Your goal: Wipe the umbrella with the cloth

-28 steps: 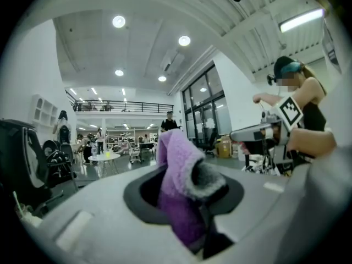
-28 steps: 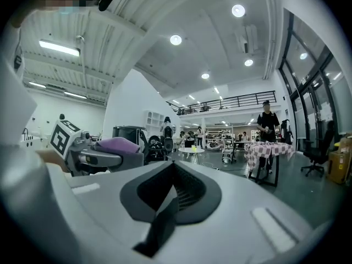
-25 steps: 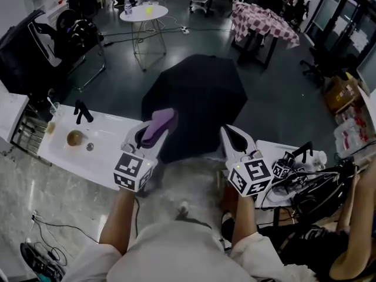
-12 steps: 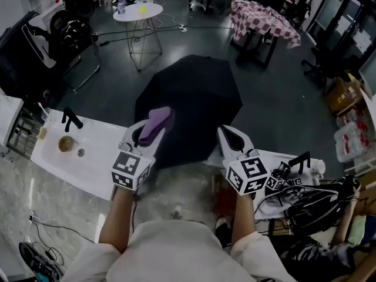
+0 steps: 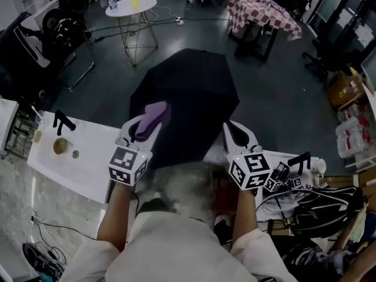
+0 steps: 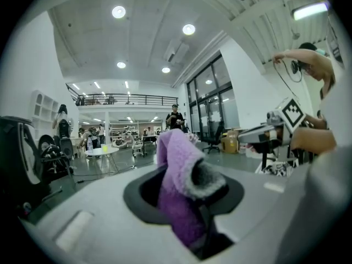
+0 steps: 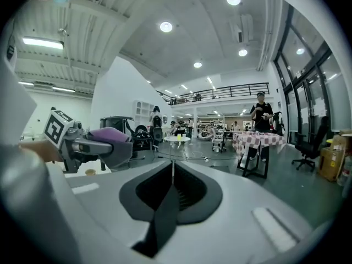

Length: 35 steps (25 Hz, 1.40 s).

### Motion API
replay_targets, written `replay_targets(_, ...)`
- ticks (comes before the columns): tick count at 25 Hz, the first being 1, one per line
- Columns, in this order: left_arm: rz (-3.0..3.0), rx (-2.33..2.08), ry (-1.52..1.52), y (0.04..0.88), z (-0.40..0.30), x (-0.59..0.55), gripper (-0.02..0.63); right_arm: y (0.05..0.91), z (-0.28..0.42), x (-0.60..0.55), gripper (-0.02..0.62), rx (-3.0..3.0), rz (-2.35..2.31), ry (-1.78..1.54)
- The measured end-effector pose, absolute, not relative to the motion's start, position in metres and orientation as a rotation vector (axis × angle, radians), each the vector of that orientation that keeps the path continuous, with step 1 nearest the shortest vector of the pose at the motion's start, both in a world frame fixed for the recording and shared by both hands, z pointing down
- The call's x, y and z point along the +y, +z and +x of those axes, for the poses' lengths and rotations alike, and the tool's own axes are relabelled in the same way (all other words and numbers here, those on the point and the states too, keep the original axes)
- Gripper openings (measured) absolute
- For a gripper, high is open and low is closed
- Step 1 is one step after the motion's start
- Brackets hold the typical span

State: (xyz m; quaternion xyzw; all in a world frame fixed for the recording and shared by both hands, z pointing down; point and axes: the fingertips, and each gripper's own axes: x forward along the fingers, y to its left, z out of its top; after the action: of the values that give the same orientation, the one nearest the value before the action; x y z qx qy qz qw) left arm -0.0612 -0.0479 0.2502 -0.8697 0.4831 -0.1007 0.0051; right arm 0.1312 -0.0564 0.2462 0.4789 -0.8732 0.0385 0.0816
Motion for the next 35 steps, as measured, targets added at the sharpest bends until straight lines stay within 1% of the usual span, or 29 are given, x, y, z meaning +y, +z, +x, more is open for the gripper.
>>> replay_targets(4,-2.729,1.54,-0.331,0.26,-0.064,-0.071,0.126,0.261,0.139,-0.076,0.04,-2.566,1.454,0.145)
replay_targets(6,-2.736,1.547,-0.33,0.266,-0.067,-0.087,0.127,0.27,0.142,-0.086,0.043,-2.542,1.461,0.162)
replay_targets(14,-2.778,1.528,-0.354,0.298,-0.073,-0.168,0.127,0.3,0.147,-0.137,0.085,-2.441,1.501,0.203)
replay_targets(29,-2.841,1.614,-0.514,0.396,-0.115,-0.327,0.129,0.38,0.155,-0.25,0.106,-2.272,1.618,0.457)
replay_targets(32,-2.851,1.639,-0.554,0.42,-0.129,-0.352,0.129,0.396,0.148,-0.267,0.117,-2.245,1.639,0.501)
replay_targets(35,-2.861,1.643,-0.6,0.446,-0.138,-0.374,0.129,0.417,0.151,-0.279,0.141,-2.201,1.671,0.555)
